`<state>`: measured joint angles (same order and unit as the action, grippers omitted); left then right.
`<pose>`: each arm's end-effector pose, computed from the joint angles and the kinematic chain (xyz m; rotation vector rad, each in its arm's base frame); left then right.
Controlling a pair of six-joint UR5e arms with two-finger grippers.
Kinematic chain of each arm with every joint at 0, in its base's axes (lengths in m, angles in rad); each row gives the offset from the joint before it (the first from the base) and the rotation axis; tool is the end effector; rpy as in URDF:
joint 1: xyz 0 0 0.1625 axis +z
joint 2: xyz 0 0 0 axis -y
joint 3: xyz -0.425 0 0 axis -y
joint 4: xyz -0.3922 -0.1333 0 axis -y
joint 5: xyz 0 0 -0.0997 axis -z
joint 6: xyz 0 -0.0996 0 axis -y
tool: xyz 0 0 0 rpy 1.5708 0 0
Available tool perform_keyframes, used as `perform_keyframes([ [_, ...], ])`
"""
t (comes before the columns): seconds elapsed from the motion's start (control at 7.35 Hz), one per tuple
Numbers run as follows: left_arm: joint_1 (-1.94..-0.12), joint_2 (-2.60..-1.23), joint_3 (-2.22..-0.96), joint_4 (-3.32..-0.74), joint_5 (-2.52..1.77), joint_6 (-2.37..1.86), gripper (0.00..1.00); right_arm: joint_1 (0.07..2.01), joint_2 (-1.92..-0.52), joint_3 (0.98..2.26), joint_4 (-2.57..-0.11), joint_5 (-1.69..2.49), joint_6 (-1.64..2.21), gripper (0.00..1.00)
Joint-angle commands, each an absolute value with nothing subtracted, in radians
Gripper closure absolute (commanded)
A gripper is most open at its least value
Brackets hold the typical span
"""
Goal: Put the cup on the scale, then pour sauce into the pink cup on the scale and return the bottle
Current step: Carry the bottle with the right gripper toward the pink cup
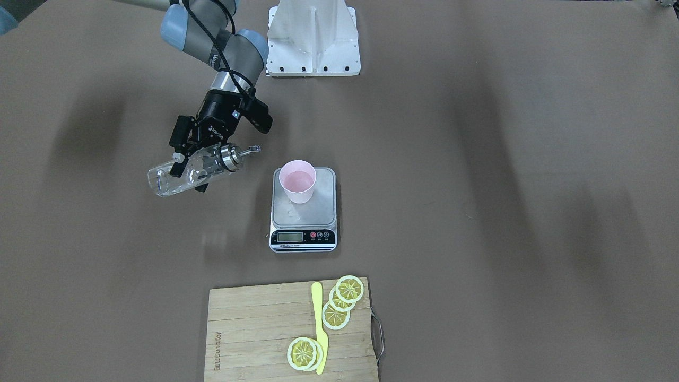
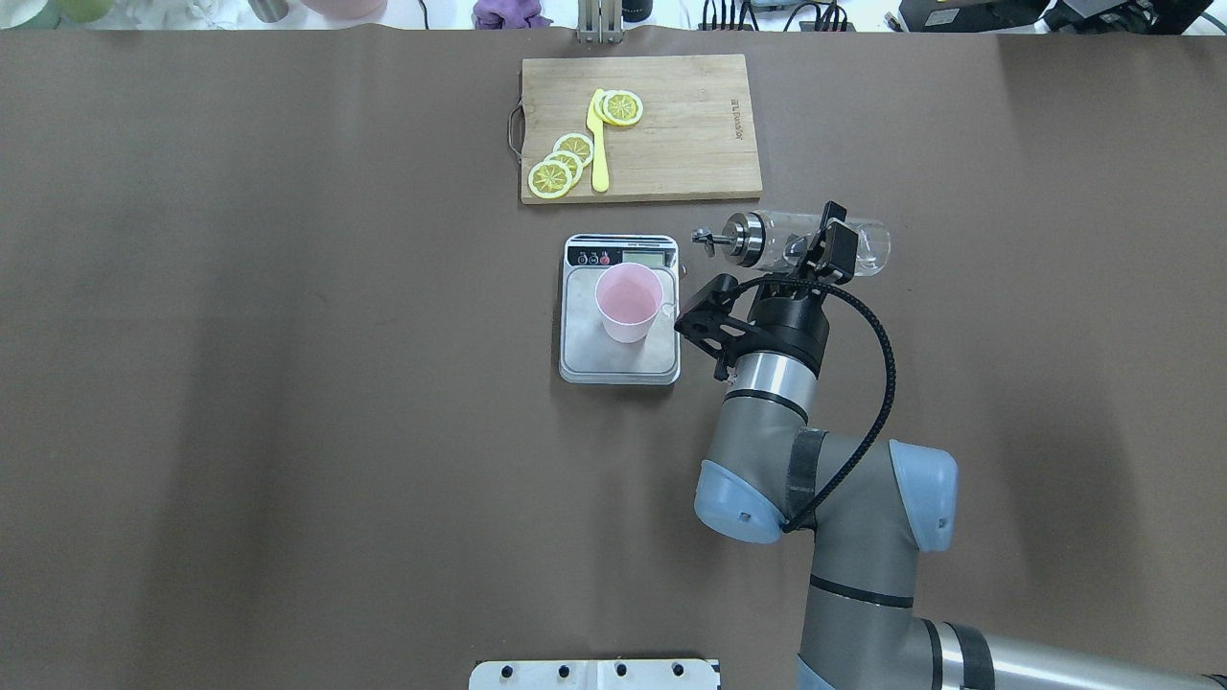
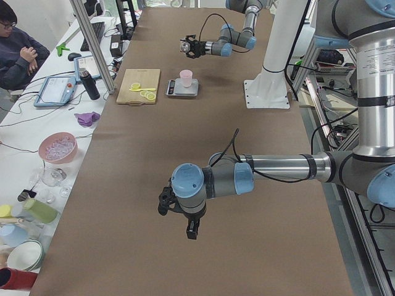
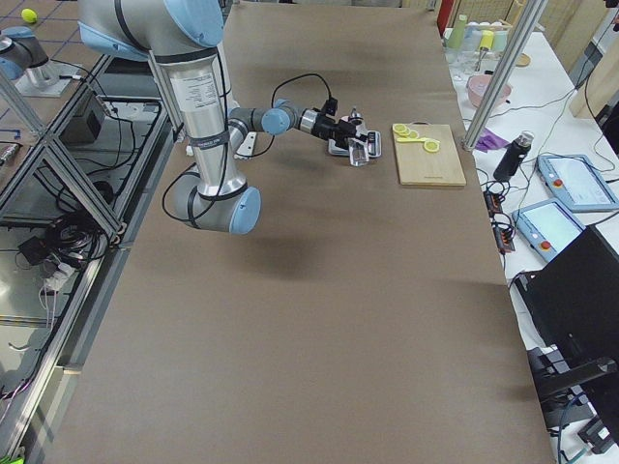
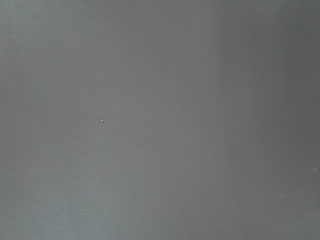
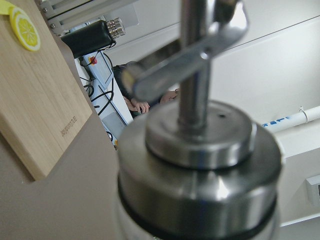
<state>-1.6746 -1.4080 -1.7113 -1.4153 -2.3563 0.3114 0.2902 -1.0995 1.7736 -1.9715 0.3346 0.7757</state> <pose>-0.1049 -0.4002 0.6776 -0.0035 0.8017 0.1265 -0.5139 -0.3908 0.3009 1.1769 0.4317 -0.2684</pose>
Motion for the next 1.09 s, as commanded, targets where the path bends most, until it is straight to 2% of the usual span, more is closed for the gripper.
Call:
perform_keyframes([
  [0.0, -1.68, -1.407, -1.7, -1.413, -2.356, 0.311, 0.02, 0.293, -1.06, 1.705, -1.993, 0.285, 0.775, 1.0],
  [0.41, -1.683, -1.407, -1.678, -1.413, -2.356, 0.311, 0.02, 0.307, -1.026, 1.622, -2.0, 0.229, 0.773, 1.0],
  [0.95, -1.684, -1.407, -1.657, -1.413, -2.356, 0.311, 0.02, 0.334, -0.997, 1.606, -2.082, 0.154, 0.772, 1.0],
])
